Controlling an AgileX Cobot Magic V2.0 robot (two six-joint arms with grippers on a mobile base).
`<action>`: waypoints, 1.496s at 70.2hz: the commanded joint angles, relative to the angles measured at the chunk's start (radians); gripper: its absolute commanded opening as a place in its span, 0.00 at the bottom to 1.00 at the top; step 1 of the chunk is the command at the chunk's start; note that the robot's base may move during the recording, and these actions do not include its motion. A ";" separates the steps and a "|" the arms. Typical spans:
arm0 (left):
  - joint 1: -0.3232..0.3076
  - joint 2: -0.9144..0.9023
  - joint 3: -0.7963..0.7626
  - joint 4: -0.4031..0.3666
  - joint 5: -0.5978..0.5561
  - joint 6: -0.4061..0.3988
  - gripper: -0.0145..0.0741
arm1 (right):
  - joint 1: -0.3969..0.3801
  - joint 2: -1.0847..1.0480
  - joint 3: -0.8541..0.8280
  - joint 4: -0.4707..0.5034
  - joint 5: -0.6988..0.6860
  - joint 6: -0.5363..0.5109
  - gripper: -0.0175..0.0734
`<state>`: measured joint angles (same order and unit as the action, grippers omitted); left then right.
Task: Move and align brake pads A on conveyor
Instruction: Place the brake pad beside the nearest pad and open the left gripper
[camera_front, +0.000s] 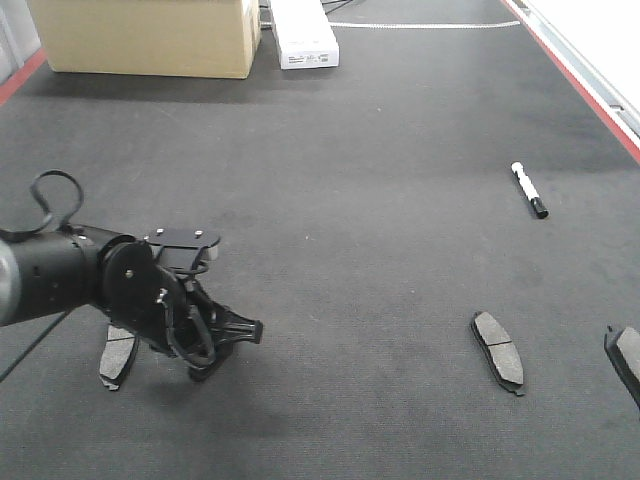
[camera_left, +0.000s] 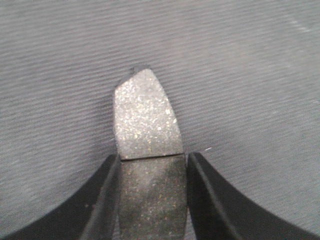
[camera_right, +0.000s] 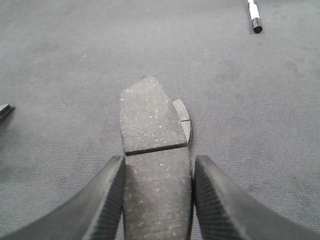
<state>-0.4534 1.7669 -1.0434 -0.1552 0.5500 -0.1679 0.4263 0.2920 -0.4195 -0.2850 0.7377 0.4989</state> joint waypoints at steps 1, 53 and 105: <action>-0.008 -0.027 -0.032 -0.046 -0.050 -0.012 0.31 | -0.005 0.008 -0.029 -0.026 -0.090 -0.007 0.24; -0.008 -0.002 -0.037 -0.046 -0.014 -0.001 0.72 | -0.005 0.008 -0.029 -0.026 -0.091 -0.007 0.24; -0.032 -0.777 0.280 0.155 -0.061 -0.006 0.70 | -0.005 0.008 -0.029 -0.026 -0.090 -0.007 0.24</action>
<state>-0.4801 1.1250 -0.7940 -0.0195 0.5694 -0.1661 0.4263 0.2920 -0.4195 -0.2850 0.7377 0.4989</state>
